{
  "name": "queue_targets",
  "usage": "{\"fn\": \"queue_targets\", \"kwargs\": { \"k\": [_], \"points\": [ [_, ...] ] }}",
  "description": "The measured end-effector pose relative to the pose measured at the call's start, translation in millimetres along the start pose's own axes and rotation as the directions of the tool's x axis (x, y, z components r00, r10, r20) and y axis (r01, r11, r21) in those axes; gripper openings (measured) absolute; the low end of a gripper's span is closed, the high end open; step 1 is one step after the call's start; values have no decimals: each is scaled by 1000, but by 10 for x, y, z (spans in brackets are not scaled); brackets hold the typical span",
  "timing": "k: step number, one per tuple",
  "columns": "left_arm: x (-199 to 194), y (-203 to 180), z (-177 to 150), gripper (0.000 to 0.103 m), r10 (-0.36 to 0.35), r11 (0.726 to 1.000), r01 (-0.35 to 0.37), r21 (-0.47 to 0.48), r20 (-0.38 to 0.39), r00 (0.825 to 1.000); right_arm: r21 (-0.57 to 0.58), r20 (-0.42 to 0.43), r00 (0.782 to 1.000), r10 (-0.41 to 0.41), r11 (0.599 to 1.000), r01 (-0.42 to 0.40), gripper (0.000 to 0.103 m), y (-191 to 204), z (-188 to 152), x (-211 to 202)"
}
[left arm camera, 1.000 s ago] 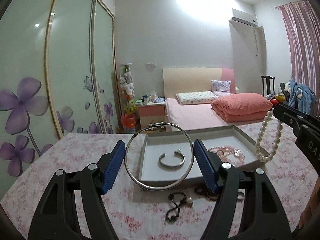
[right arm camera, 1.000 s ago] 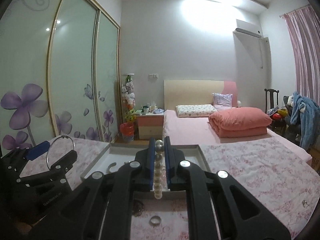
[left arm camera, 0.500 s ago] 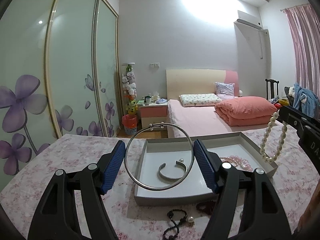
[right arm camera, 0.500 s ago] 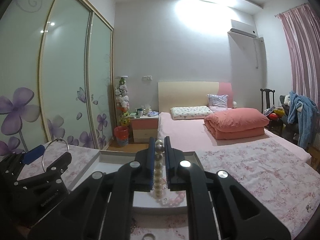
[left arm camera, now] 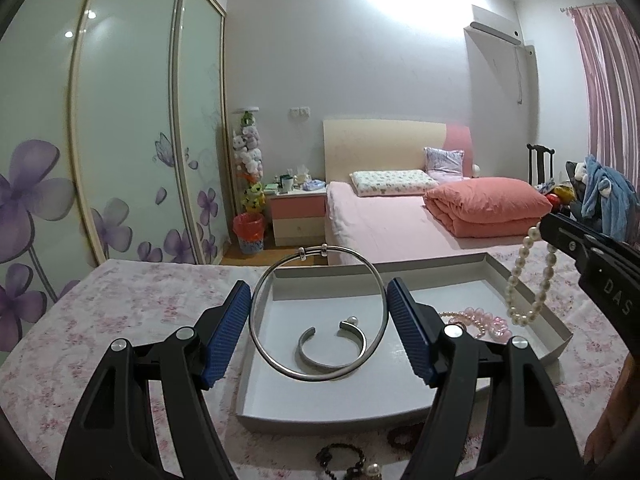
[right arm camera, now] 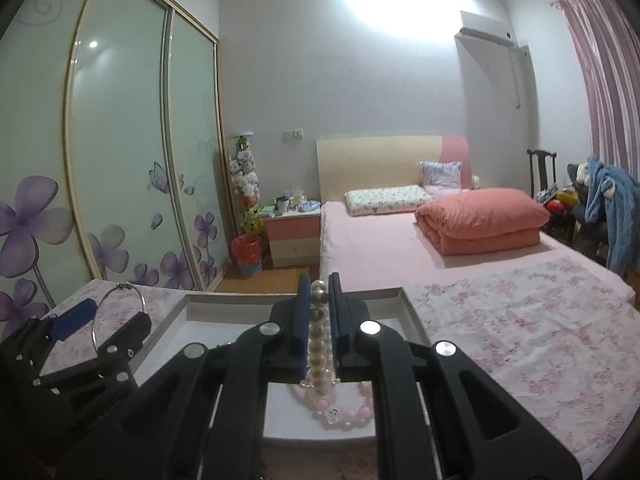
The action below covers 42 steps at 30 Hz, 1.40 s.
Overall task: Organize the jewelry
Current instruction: 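Carry the pearl strand and hoop bangle into the grey tray and release both, then withdraw both grippers from the tray toward the remaining jewelry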
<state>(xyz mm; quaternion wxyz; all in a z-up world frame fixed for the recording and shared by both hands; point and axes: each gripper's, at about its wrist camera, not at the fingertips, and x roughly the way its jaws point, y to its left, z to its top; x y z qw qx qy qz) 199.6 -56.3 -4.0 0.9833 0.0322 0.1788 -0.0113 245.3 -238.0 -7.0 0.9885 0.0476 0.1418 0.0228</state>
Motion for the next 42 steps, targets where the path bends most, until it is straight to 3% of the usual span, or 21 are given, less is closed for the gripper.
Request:
{"fn": "queue_targets", "kwargs": {
  "k": [15, 17, 19, 30, 42],
  "points": [
    [401, -138, -60, 71, -48, 999, 50, 20, -95, 994, 115, -174, 980, 93, 991, -74, 12, -119, -119, 612],
    [424, -133, -64, 71, -52, 998, 55, 21, -104, 993, 133, -179, 979, 96, 988, -73, 24, -152, -126, 624],
    [439, -120, -61, 71, -52, 998, 54, 18, -107, 993, 144, -172, 981, 90, 987, -66, 28, -175, -117, 588],
    [243, 183, 79, 72, -31, 999, 29, -35, -62, 998, 144, -164, 985, 57, 989, -33, 28, -321, -83, 306],
    [-224, 603, -43, 72, 3, 999, -7, -54, -67, 998, 84, -250, 965, 71, 995, -52, 28, -226, -263, -51]
  ]
}}
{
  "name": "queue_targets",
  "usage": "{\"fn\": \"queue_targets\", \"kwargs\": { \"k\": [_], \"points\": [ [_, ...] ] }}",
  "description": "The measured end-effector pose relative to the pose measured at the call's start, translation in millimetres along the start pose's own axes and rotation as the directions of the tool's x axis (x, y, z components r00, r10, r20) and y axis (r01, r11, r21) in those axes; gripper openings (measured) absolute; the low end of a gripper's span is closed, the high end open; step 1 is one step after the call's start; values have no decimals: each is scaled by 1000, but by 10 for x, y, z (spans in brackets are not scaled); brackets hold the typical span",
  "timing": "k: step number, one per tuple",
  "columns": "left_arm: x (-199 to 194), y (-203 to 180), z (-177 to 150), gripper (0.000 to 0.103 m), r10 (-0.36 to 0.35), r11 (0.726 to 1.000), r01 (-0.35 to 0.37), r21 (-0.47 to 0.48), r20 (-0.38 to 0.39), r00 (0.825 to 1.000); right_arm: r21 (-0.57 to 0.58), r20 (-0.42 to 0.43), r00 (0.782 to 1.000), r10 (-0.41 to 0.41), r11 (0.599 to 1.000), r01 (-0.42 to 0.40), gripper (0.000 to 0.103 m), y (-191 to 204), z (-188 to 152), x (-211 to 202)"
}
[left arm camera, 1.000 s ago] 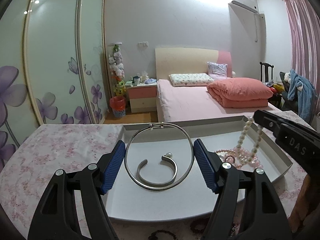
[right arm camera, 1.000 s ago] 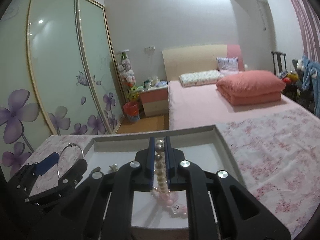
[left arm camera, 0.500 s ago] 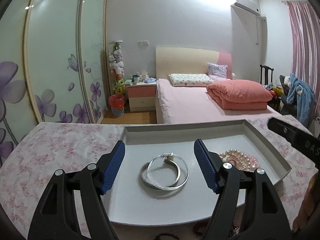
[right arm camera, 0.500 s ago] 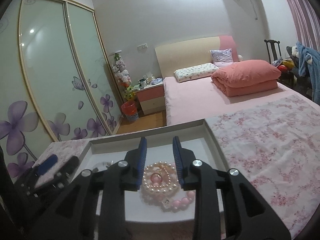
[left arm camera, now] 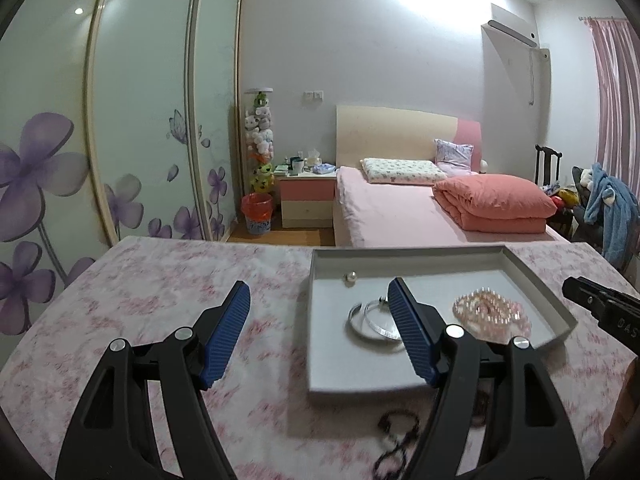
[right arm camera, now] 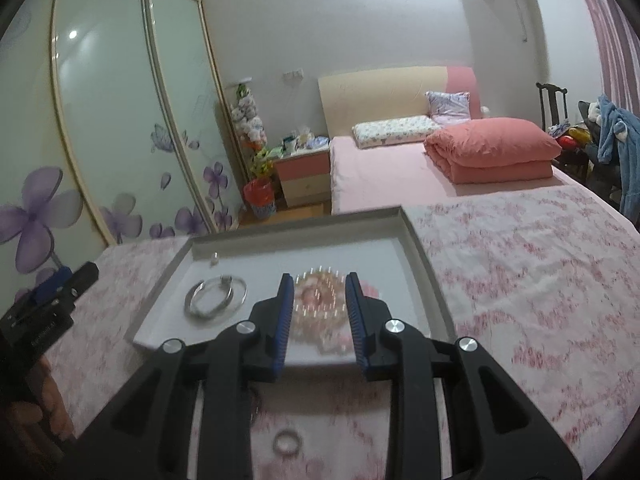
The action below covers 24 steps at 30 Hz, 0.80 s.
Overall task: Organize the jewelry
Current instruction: 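Withdraw both grippers from the tray toward the remaining jewelry, then grasp the silver ring with the right gripper while the left gripper grasps the black beaded bracelet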
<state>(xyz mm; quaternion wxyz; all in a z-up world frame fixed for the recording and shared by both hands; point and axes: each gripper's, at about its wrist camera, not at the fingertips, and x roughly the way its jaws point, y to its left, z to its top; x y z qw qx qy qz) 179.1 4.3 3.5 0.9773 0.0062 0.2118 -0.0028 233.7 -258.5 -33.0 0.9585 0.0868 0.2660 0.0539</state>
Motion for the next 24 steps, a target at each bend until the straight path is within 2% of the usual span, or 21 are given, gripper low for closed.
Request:
{"fn": "queue_targets", "kwargs": {
  "k": [5, 12, 17, 24],
  "points": [
    [-142, 94, -144, 72, -5, 1000, 6, 14, -37, 999, -33, -86, 996, 18, 999, -21, 28, 40, -197, -45],
    [-240, 183, -329, 72, -40, 999, 43, 20, -112, 993, -74, -245, 968, 50, 995, -70, 28, 138, -542, -4],
    [-240, 149, -406, 72, -67, 997, 72, 31, -145, 987, -117, -306, 951, 36, 990, -76, 28, 241, -702, 29],
    [-249, 20, -534, 72, -107, 989, 124, 76, -192, 976, -172, -356, 934, -9, 983, -56, 28, 335, -748, 143]
  ]
}}
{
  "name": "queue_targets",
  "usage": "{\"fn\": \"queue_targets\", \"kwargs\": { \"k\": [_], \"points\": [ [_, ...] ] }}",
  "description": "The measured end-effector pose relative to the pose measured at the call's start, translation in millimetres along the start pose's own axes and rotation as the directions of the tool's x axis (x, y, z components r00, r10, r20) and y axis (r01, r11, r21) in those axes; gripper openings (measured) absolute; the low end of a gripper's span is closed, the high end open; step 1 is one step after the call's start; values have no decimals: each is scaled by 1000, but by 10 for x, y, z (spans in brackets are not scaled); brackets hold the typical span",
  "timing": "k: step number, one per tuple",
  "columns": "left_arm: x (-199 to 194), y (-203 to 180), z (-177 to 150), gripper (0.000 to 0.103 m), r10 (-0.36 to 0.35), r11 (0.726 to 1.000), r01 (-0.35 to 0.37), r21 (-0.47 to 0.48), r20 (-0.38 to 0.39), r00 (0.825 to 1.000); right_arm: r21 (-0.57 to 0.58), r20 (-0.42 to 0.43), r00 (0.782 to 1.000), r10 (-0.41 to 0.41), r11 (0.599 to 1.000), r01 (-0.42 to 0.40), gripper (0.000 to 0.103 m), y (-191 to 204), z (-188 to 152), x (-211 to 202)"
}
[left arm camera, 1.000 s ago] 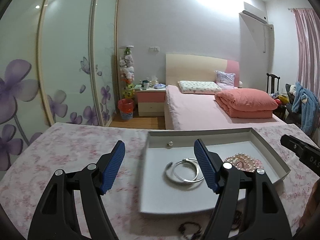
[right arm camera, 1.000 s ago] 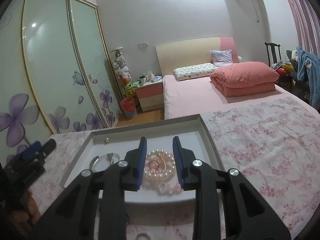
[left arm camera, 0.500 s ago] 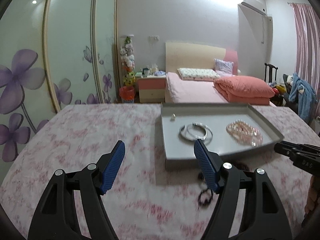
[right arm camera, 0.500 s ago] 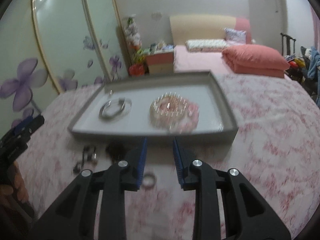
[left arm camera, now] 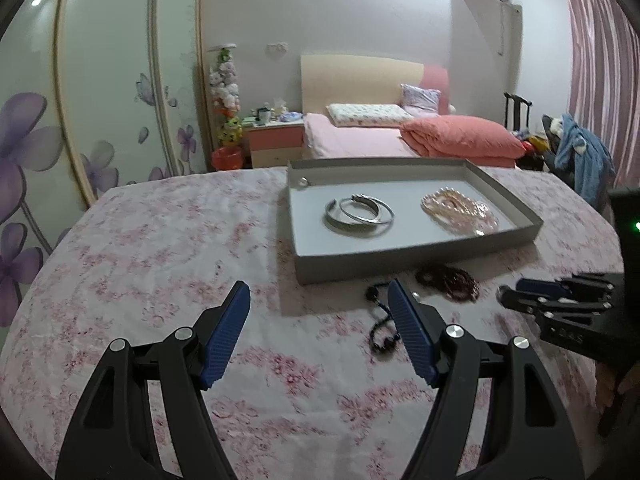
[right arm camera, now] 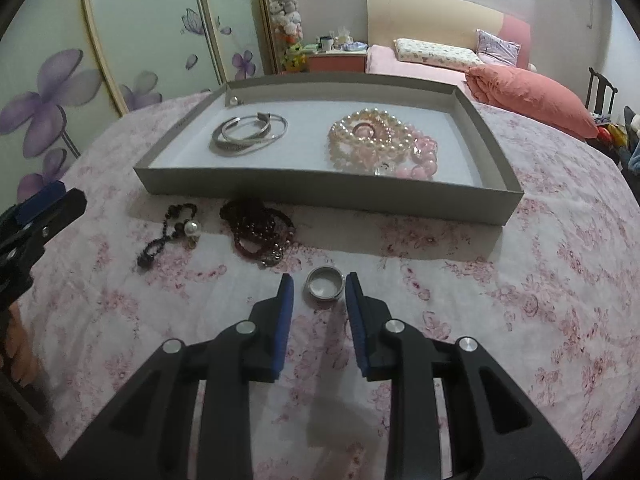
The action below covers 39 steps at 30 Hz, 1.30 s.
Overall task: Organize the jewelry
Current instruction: 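Grasp the silver ring with the right gripper while the left gripper grasps the black beaded bracelet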
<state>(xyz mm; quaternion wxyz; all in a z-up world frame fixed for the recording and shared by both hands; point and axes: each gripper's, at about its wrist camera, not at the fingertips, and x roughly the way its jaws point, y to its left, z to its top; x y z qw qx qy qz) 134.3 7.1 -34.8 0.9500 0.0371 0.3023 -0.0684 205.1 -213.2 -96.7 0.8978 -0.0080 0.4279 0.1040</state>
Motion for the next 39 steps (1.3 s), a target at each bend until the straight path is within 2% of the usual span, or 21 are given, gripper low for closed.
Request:
{"fn": "queue_targets", "kwargs": {
  "k": [9, 12, 18, 23, 29, 39],
  "points": [
    [85, -98, -67, 72, -26, 999, 28, 32, -46, 999, -28, -10, 999, -43, 999, 42, 28, 35, 35, 79],
    [119, -137, -80, 72, -42, 998, 44, 37, -68, 997, -48, -4, 998, -57, 997, 57, 22, 47, 20, 68],
    [224, -261, -98, 72, -67, 995, 77, 69, -128, 990, 64, -4, 994, -109, 992, 109, 22, -243, 31, 41],
    [407, -385, -97, 71, -59, 991, 81, 107, -200, 978, 73, -4, 993, -115, 991, 115, 22, -308, 36, 30],
    [604, -429, -71, 58, -46, 992, 74, 102, -252, 967, 75, -4, 994, -108, 991, 108, 22, -334, 51, 47],
    [632, -401, -59, 42, -58, 993, 83, 85, -266, 962, 70, 2, 993, -116, 991, 115, 22, -285, 57, 77]
  ]
}}
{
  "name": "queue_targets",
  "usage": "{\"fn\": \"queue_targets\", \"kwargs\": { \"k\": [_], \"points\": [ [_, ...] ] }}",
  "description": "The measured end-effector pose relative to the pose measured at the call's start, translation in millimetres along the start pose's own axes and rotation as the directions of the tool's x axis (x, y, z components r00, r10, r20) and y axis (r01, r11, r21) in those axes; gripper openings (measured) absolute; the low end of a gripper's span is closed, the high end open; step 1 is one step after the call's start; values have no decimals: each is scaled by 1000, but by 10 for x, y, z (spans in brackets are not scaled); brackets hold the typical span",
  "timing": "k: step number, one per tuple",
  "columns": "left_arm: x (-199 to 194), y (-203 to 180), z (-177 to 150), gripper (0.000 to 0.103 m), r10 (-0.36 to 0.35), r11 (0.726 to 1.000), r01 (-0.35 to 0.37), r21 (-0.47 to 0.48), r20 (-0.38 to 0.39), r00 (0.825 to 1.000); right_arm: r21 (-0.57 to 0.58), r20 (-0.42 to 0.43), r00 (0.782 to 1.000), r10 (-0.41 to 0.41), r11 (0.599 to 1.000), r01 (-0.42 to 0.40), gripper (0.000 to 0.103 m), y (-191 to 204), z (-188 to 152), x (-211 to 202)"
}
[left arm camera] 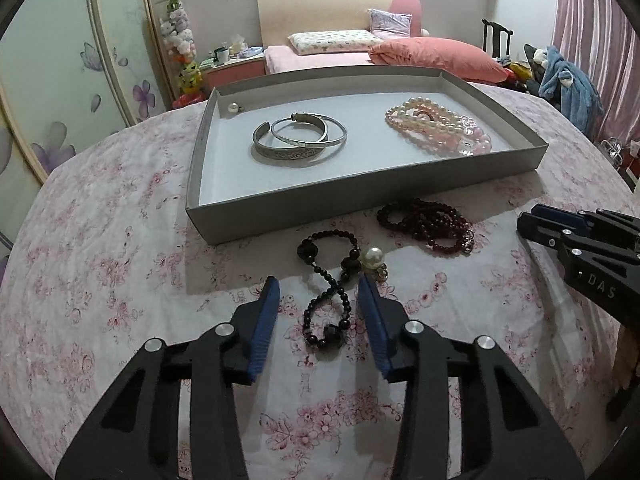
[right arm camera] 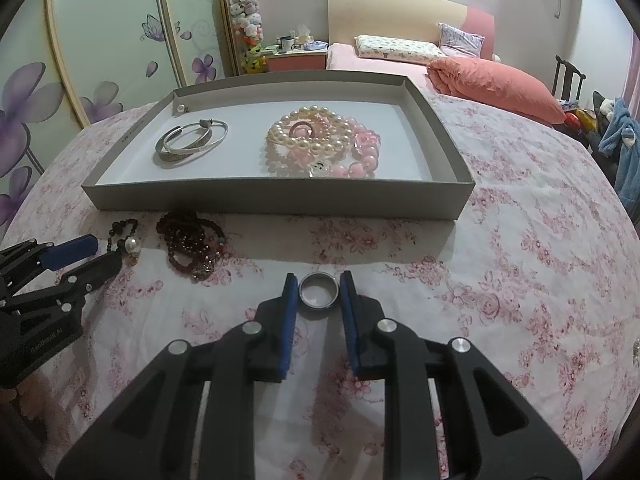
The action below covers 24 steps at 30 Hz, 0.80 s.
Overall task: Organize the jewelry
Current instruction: 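Grasp the silver ring with the right gripper while the left gripper grasps the black beaded bracelet, then carry the silver ring and black beaded bracelet into the tray and release both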
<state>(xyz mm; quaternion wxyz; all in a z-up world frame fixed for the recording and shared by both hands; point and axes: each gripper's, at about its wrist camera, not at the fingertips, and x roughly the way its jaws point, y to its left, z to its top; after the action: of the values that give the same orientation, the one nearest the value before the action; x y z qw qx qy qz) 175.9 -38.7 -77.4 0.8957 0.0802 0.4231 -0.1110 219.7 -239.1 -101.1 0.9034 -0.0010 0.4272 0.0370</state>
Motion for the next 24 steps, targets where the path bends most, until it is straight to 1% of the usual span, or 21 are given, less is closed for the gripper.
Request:
{"fn": "queue_targets", "kwargs": {
  "k": [2, 3, 4, 5, 6, 7, 10, 14, 19, 24],
  "points": [
    [-4, 0, -2, 40, 0, 1000, 0, 2, 0, 1000, -1, 0, 1000, 0, 1000, 0, 22, 1, -2, -1],
    [-1, -5, 2, 37, 0, 1000, 0, 3, 1, 1000, -2, 0, 1000, -2, 1000, 2, 22, 1, 1, -1],
    [-4, -14, 3, 32, 3, 1000, -3, 5, 2, 1000, -2, 0, 1000, -3, 1000, 3, 22, 4, -1, 4],
    [-10, -20, -2, 25, 6, 1000, -6, 9, 3, 1000, -3, 0, 1000, -4, 1000, 4, 22, 4, 4, 4],
    [-9, -32, 1, 20, 9, 1000, -9, 12, 3, 1000, -3, -1, 1000, -5, 1000, 5, 22, 14, 1, 4],
    [-13, -37, -3, 13, 17, 1000, -17, 13, 4, 1000, -4, 0, 1000, -6, 1000, 6, 22, 13, -13, 7],
    [-30, -11, -18, 6, 30, 1000, -30, 5, 2, 1000, -3, 0, 1000, -12, 1000, 12, 22, 9, -33, -8],
    [-66, 131, -59, 5, 43, 998, -43, -35, 0, 999, 26, 0, 1000, -7, 1000, 7, 22, -50, -51, -30],
    [-118, 290, -97, 5, 39, 995, -38, -92, 8, 999, 62, 13, 1000, 6, 998, -6, 22, -100, -52, -54],
    [-225, 372, -95, 5, 22, 990, -14, -138, 53, 998, 72, 49, 999, 18, 997, -22, 22, -87, -48, -137]
  ]
}}
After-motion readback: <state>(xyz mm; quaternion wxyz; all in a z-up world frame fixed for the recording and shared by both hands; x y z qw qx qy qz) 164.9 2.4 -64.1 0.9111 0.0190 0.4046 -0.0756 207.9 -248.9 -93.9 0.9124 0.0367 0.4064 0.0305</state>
